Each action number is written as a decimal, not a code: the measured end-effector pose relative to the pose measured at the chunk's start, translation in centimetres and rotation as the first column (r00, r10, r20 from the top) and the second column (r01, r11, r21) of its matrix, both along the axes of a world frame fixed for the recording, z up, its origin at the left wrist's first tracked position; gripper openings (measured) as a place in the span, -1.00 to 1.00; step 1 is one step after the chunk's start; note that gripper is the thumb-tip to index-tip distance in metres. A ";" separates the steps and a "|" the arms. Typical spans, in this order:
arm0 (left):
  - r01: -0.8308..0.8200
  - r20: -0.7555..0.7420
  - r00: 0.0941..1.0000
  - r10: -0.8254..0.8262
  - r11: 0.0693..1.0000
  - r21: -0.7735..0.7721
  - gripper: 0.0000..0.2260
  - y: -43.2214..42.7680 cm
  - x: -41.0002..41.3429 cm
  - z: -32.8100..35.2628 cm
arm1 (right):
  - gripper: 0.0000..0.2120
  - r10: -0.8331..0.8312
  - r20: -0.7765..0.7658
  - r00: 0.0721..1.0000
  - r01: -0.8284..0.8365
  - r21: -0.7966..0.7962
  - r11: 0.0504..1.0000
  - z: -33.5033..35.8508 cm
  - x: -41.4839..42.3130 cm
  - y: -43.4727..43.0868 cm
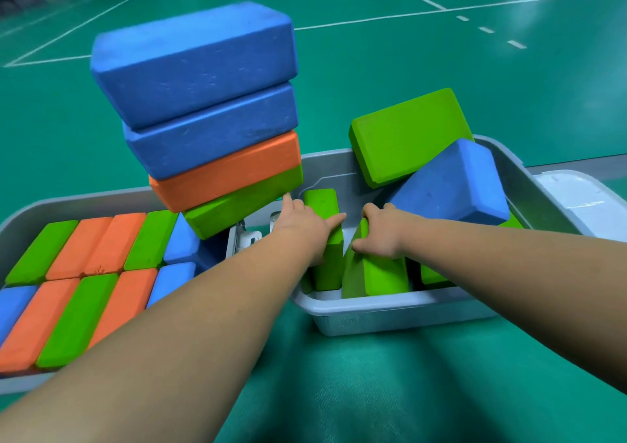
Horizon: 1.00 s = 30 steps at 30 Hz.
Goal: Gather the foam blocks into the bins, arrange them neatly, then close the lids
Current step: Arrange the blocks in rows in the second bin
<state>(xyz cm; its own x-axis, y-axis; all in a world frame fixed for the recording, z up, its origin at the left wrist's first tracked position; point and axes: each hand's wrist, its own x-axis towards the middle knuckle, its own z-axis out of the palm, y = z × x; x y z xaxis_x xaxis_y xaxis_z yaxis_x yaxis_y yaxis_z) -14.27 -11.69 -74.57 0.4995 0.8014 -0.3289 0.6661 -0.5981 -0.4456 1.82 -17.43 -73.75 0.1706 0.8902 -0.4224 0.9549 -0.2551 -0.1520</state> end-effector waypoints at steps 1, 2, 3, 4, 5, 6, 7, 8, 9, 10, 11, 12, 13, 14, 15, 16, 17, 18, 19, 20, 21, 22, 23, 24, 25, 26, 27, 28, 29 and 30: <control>0.001 -0.009 1.000 -0.001 1.000 0.002 -0.07 0.1 0.2 0.0 | -0.28 0.007 -0.009 1.000 -0.007 0.027 1.000 -0.1 0.1 0.0; -0.005 -0.006 1.000 0.005 1.000 0.003 -0.09 0.3 0.3 -0.1 | -0.31 0.013 -0.013 1.000 -0.012 0.057 0.998 0.0 0.2 -0.2; -0.012 0.008 1.000 0.012 1.000 0.004 -0.12 0.4 0.4 -0.1 | -0.34 0.007 -0.012 1.000 -0.006 0.088 0.996 0.1 0.3 -0.2; -0.017 0.024 1.000 0.017 1.000 0.008 -0.16 0.6 0.5 -0.2 | -0.35 -0.002 -0.014 1.000 0.003 0.122 0.993 0.2 0.4 -0.3; -0.015 0.039 0.999 0.014 1.000 0.016 -0.20 0.7 0.6 -0.3 | -0.36 -0.014 -0.020 1.000 0.017 0.149 0.989 0.4 0.6 -0.3; -0.007 0.048 0.999 0.005 0.999 0.032 -0.24 0.8 0.7 -0.3 | -0.36 -0.022 -0.028 0.999 0.026 0.173 0.985 0.6 0.8 -0.1; 0.002 0.050 0.999 -0.005 0.999 0.051 -0.25 0.9 0.7 -0.4 | -0.36 -0.028 -0.037 0.999 0.035 0.190 0.981 0.8 1.1 0.0; 0.009 0.050 0.999 -0.013 0.998 0.070 -0.26 1.0 0.7 -0.5 | -0.35 -0.032 -0.049 0.998 0.042 0.204 0.978 1.1 1.3 0.1; 0.011 0.056 0.998 -0.016 0.996 0.087 -0.26 1.0 0.8 -0.6 | -0.35 -0.035 -0.059 0.998 0.047 0.216 0.975 1.4 1.6 0.2; 0.008 0.067 0.998 -0.015 0.994 0.105 -0.26 1.1 0.8 -0.6 | -0.35 -0.036 -0.068 0.997 0.050 0.228 0.972 1.6 1.9 0.2; 0.004 0.078 0.997 -0.013 0.993 0.121 -0.26 1.2 0.8 -0.7 | -0.36 -0.038 -0.075 0.996 0.054 0.238 0.970 1.9 2.1 0.2; -0.001 0.084 0.996 -0.010 0.991 0.136 -0.26 1.3 0.9 -0.8 | -0.38 -0.041 -0.081 0.996 0.059 0.247 0.967 2.1 2.3 0.2; -0.006 0.088 0.996 -0.007 0.989 0.146 -0.28 1.3 0.9 -1.0 | -0.41 -0.043 -0.089 0.995 0.064 0.255 0.965 2.3 2.5 0.2; -0.014 0.092 0.996 -0.001 0.987 0.157 -0.29 1.4 1.0 -1.1 | -0.43 -0.045 -0.098 0.994 0.070 0.262 0.962 2.4 2.6 0.2; -0.024 0.097 0.995 0.008 0.985 0.169 -0.31 1.5 1.1 -1.3 | -0.45 -0.049 -0.109 0.993 0.077 0.270 0.960 2.6 2.7 0.2; -0.036 0.103 0.994 0.018 0.983 0.180 -0.33 1.5 1.3 -1.4 | -0.45 -0.051 -0.119 0.992 0.082 0.275 0.958 2.8 2.7 0.2; -0.045 0.111 0.994 0.025 0.981 0.186 -0.35 1.5 1.4 -1.5 | -0.44 -0.046 -0.130 0.990 0.081 0.280 0.956 3.0 2.8 0.1; -0.050 0.117 0.993 0.028 0.980 0.192 -0.37 1.5 1.5 -1.5 | -0.43 -0.040 -0.141 0.989 0.079 0.287 0.955 3.1 2.8 0.1; -0.050 0.119 0.993 0.026 0.979 0.198 -0.38 1.6 1.6 -1.5 | -0.42 -0.035 -0.154 0.987 0.081 0.300 0.950 3.3 2.7 0.0; -0.044 0.117 0.993 0.021 0.978 0.206 -0.39 1.7 1.6 -1.6 | -0.42 -0.034 -0.171 0.985 0.088 0.316 0.945 3.5 2.7 0.0; -0.036 0.115 0.993 0.011 0.976 0.214 -0.38 1.7 1.5 -1.5 | -0.43 -0.034 -0.193 0.981 0.098 0.332 0.938 3.7 2.6 0.0; -0.032 0.120 0.993 0.006 0.975 0.218 -0.37 1.8 1.4 -1.5 | -0.44 -0.033 -0.213 0.976 0.106 0.340 0.935 3.9 2.5 0.1; -0.037 0.139 0.990 0.006 0.975 0.220 -0.35 1.9 1.3 -1.4 | -0.46 -0.028 -0.229 0.973 0.106 0.337 0.936 4.0 2.4 0.3; -0.048 0.166 0.986 0.011 0.974 0.223 -0.35 1.9 1.1 -1.2 | -0.46 -0.021 -0.239 0.971 0.102 0.329 0.939 4.0 2.3 0.4; -0.058 0.195 0.981 0.013 0.972 0.228 -0.38 2.0 0.9 -1.1 | -0.47 -0.018 -0.253 0.967 0.101 0.321 0.942 4.0 2.2 0.5; -0.061 0.221 0.975 0.009 0.971 0.231 -0.45 2.0 0.6 -1.0 | -0.49 -0.019 -0.269 0.963 0.107 0.317 0.942 3.9 2.1 0.5; -0.054 0.238 0.971 -0.002 0.972 0.228 -0.54 2.0 0.3 -0.9 | -0.52 -0.021 -0.287 0.958 0.115 0.316 0.942 3.8 2.0 0.6; -0.044 0.247 0.969 -0.012 0.974 0.222 -0.63 1.9 0.1 -0.8 | -0.55 -0.021 -0.299 0.954 0.120 0.314 0.942 3.7 1.9 0.7; -0.032 0.253 0.967 -0.026 0.975 0.219 -0.70 1.9 -0.2 -0.6 | -0.56 -0.011 -0.303 0.953 0.111 0.315 0.942 3.6 1.8 0.9; -0.019 0.261 0.964 -0.039 0.976 0.215 -0.74 1.8 -0.5 -0.4 | -0.56 0.008 -0.293 0.956 0.088 0.312 0.946 3.5 1.7 1.1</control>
